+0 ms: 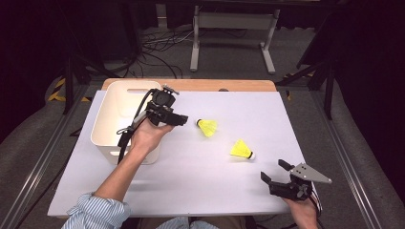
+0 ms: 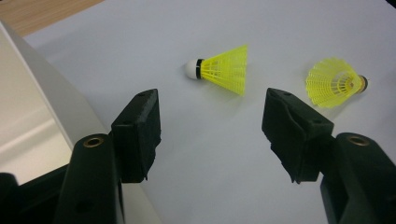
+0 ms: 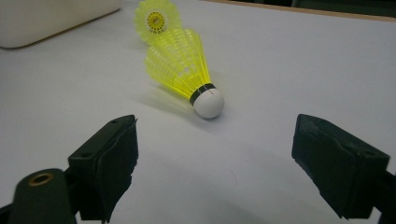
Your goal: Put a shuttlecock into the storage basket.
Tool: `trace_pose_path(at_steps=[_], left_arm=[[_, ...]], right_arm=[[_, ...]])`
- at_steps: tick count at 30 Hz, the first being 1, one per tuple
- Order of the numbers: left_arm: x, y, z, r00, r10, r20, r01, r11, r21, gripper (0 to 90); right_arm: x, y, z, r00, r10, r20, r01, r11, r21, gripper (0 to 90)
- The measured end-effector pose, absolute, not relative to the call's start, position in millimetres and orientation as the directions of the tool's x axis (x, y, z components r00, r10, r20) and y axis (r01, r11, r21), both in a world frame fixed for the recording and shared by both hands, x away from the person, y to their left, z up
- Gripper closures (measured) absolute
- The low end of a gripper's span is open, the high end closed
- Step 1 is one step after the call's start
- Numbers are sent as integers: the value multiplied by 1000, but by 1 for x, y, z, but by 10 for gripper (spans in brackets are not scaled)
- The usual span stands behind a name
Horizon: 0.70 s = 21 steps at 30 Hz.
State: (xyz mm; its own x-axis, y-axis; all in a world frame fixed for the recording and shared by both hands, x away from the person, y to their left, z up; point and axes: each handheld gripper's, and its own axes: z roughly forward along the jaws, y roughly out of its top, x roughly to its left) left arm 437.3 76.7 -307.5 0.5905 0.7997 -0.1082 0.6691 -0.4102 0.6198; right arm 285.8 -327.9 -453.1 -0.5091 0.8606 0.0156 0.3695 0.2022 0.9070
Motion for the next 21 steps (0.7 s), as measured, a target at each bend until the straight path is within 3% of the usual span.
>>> trace_pose_path(at_steps=[21], left_arm=[[437, 55, -322, 614, 782, -106, 659, -434, 614, 378]], right_arm=[[286, -328, -453, -509, 861, 16, 370, 202, 907, 148]])
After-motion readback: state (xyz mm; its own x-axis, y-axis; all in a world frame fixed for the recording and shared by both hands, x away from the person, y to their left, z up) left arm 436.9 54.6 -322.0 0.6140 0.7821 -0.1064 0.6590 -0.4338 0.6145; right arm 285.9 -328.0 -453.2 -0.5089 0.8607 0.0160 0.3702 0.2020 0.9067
